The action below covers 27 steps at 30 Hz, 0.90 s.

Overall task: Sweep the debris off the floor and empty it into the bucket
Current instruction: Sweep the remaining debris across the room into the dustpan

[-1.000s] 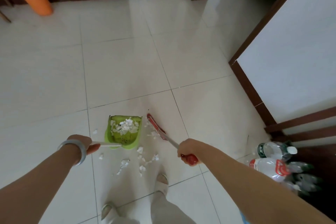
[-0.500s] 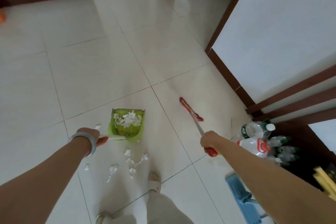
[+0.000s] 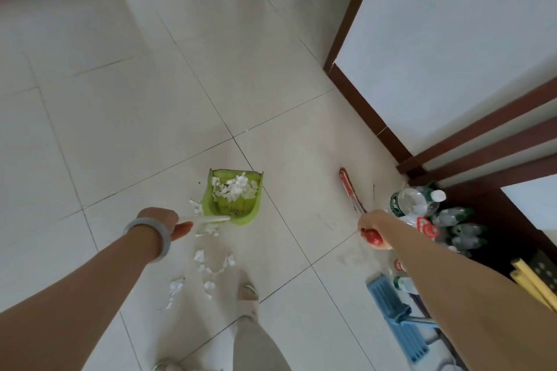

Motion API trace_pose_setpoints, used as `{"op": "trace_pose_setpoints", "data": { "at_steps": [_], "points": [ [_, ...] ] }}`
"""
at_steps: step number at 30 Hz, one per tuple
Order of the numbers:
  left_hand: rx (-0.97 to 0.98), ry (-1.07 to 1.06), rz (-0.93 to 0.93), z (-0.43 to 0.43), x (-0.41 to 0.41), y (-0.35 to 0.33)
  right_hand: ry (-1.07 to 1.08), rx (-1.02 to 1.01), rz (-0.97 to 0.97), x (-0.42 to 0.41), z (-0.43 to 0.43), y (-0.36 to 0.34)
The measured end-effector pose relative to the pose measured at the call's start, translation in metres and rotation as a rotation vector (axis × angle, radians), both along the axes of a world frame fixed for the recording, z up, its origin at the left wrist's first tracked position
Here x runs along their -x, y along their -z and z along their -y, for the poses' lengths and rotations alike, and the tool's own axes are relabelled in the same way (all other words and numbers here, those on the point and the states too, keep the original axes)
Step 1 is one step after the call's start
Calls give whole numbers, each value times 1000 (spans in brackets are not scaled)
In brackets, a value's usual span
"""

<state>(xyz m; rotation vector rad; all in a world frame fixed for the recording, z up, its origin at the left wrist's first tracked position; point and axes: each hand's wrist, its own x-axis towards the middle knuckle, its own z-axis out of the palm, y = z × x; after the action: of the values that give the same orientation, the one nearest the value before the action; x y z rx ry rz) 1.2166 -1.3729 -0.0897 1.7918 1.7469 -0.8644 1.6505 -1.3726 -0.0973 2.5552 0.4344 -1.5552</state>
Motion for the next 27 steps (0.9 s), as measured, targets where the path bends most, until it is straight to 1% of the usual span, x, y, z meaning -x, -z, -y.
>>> {"op": "trace_pose_setpoints", "data": {
  "at_steps": [2,6,8,10,13,16,18,19,20,21,23,24,25,26,27],
  "points": [
    [-23,51,-19,-6,-5,-3,50,-2,-32,7,-10,3],
    [-46,134,-96,-14,-5,-11,129,-103,-86,45,-39,17],
    [-47,108,-112,-16,-2,-17,156,-125,-131,70,-56,19],
    [-70,77,-119,-19,1,-19,133,-104,-174,101,-74,16],
    [-27,-72,-102,-22,13,-23,69,-95,-218,145,-97,7],
    [-78,-167,-84,-19,32,-26,-14,-100,-268,186,-119,4],
    [-150,-305,-18,-16,40,-33,-61,-69,-276,211,-132,4],
    [-200,-481,69,-15,45,-26,-82,-66,-270,223,-138,3],
    [-201,-752,198,-16,50,-18,-130,-60,-275,232,-144,5],
    [-200,-954,319,-17,56,-13,-172,-61,-275,242,-148,5],
    [-172,-1110,472,-23,64,-14,-253,-73,-280,258,-154,4],
    [-142,-1089,457,-20,74,-6,-289,-90,-281,265,-157,4],
    [-107,-990,402,-10,86,-1,-323,-105,-280,271,-158,6],
    [-79,-777,253,-1,90,-2,-361,-113,-270,275,-160,10],
    [-69,-509,73,4,95,-5,-416,-115,-249,279,-160,14]
  ]
}}
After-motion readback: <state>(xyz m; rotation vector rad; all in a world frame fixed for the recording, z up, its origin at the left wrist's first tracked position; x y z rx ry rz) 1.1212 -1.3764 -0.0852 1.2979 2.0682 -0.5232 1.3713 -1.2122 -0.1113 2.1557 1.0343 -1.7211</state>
